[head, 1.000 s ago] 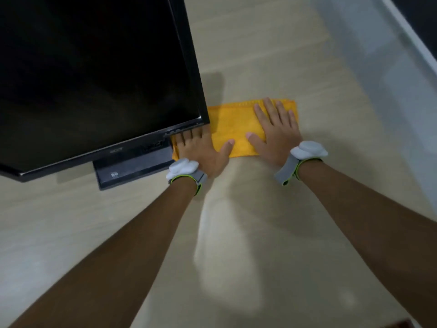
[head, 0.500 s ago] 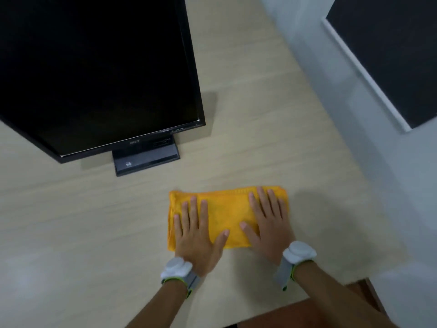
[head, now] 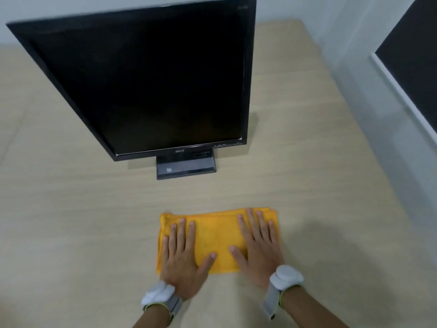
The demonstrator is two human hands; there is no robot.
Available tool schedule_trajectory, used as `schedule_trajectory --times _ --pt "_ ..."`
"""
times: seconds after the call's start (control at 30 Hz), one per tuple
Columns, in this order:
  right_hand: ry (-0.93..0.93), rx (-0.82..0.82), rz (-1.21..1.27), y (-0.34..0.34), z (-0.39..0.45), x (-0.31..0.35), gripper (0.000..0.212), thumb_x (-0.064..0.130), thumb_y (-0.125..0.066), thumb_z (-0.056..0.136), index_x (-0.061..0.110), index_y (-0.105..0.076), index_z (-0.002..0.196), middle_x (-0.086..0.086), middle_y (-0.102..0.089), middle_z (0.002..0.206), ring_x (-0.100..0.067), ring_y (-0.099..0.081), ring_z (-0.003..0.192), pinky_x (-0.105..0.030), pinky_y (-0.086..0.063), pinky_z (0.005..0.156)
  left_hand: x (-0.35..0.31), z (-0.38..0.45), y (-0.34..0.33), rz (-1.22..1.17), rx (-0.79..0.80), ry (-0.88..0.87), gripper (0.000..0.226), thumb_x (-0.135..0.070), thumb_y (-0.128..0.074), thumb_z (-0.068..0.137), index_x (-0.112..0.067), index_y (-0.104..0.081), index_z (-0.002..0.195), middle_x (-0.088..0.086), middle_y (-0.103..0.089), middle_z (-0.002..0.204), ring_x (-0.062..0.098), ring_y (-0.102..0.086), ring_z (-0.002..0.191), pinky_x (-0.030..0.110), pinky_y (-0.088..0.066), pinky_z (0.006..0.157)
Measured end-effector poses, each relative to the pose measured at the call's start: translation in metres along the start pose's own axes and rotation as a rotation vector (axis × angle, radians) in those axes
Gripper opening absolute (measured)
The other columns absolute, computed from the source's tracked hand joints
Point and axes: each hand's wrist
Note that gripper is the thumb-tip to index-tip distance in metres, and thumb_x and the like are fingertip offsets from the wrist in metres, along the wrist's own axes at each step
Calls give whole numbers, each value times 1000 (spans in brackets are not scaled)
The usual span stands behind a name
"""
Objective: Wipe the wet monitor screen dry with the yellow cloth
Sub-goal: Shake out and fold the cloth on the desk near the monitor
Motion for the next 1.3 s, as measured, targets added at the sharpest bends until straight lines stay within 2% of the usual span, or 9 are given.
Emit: schedule_trajectory --times 0.17,0.37,0.5,0.73,1.0,1.07,1.13,1.2,1.3 --pt "47 21 0 1 52 16 82 66 -39 90 23 -22 158 -2 -10 166 -27 -8 153 -49 -4 120 14 32 22 30 1 69 102 -85 -16 74 -26 9 154 -2 16 162 19 17 149 43 6 121" --pt "69 26 -6 -2 106 29 82 66 -37 90 24 -21 158 -1 -8 167 -27 -5 154 -49 -2 122 22 73 51 39 -5 112 108 -84 -9 68 -23 9 155 2 17 163 22 15 150 42 6 122" --pt "62 45 -26 -1 133 34 82 67 -31 91 26 -11 159 1 2 168 -24 5 154 -49 1 122 29 99 59 42 -10 110 107 -84 -8 68 -24 10 155 2 17 163 22 16 150 42 7 121" --pt "68 81 -54 6 141 37 82 68 -25 93 27 -2 159 0 11 167 -23 17 152 -49 5 123 45 113 44 15 -18 65 102 -84 -24 79 -24 6 156 2 13 164 23 17 149 47 6 121" --pt "68 178 -57 18 141 40 83 72 -17 91 31 16 155 4 26 163 -20 27 149 -47 12 122 44 113 52 39 56 55 102 -84 -18 79 -23 16 153 4 24 161 25 25 147 45 14 119" --pt "83 193 -33 27 143 41 83 69 -24 91 30 6 158 5 18 165 -22 19 152 -46 6 123 43 113 59 68 77 33 98 -79 -19 83 -21 15 154 5 23 161 28 21 148 45 11 119" --pt "77 142 -3 40 149 41 76 58 -40 92 24 -21 157 -2 -19 164 -29 -18 151 -46 -22 118 43 117 74 39 49 19 85 -66 -26 90 -15 -11 156 11 -5 164 33 -8 148 47 -13 118" --pt "34 16 -20 50 157 42 61 39 -57 88 15 -49 144 -7 -56 133 -33 -54 119 -44 -46 92 49 128 90 -57 -74 49 62 -46 -37 91 -10 -40 142 17 -40 144 37 -42 124 47 -42 97" --pt "-35 -117 -76 55 168 42 24 21 -69 79 14 -70 102 -8 -58 99 -33 -56 91 -41 -47 70 67 148 109 -105 -96 164 43 -27 -46 93 -9 -44 132 15 -52 117 37 -54 98 43 -48 76"
Point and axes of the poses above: each hand's wrist, its own z-axis towards the middle knuckle, its own y-axis out of the back of the hand, x = y × z
